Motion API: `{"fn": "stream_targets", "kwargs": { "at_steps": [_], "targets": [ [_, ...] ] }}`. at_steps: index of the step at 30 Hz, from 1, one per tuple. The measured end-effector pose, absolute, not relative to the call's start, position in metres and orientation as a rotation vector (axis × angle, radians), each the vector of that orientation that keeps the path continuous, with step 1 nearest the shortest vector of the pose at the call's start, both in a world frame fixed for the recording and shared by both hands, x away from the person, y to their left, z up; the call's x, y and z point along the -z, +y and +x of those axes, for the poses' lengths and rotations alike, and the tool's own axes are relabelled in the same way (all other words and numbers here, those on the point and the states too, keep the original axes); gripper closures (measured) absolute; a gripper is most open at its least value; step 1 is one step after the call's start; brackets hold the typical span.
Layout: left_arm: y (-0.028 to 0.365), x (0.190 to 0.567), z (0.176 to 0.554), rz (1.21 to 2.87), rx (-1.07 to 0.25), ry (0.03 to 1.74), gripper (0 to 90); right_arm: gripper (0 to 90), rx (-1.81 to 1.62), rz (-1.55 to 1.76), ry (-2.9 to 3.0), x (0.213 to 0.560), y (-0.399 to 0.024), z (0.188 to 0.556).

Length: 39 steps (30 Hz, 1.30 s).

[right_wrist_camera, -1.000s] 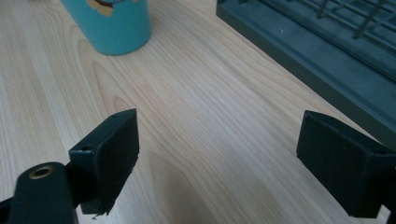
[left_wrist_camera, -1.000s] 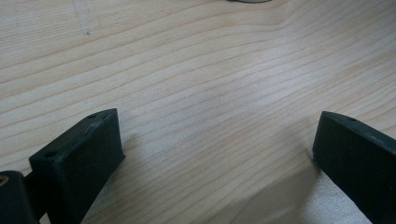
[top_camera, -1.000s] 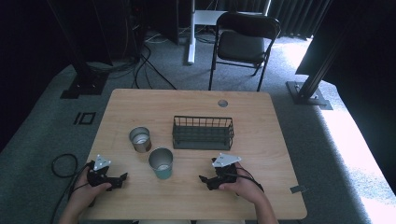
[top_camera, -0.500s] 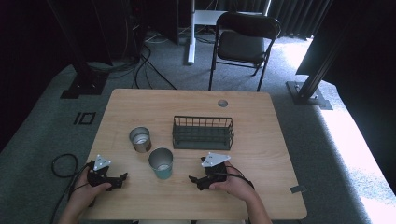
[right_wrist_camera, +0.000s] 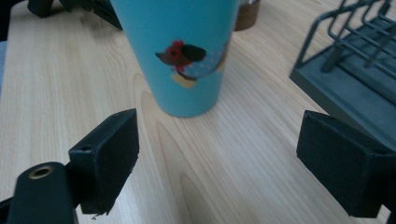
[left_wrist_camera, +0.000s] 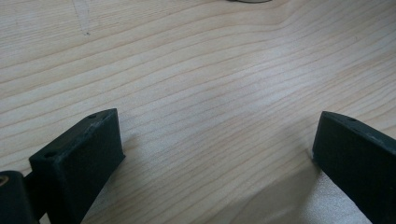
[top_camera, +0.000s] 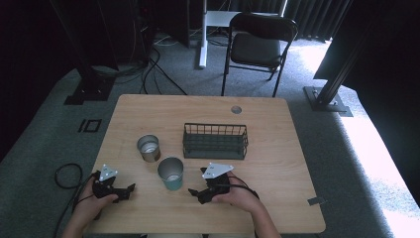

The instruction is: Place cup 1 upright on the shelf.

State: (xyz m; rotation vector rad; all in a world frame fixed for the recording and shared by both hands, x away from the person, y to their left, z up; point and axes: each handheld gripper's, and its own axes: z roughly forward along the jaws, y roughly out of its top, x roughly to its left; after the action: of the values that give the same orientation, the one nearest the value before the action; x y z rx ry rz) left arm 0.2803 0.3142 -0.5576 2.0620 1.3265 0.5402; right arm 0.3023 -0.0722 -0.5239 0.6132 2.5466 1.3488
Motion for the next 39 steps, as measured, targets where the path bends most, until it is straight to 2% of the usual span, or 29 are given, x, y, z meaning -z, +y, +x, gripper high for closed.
{"fn": "stream_targets", "kwargs": {
  "at_steps": [13, 39],
  "targets": [
    [0.314, 0.558, 0.28, 2.062, -0.54, 1.326, 2.5, 12.8, -1.403, 0.547, 2.538, 0.522, -0.046, 0.303],
    [0.314, 0.558, 0.28, 2.062, -0.54, 1.326, 2.5, 12.5, -1.512, 0.514, 2.463, 0.519, -0.02, 0.311]
  ]
}}
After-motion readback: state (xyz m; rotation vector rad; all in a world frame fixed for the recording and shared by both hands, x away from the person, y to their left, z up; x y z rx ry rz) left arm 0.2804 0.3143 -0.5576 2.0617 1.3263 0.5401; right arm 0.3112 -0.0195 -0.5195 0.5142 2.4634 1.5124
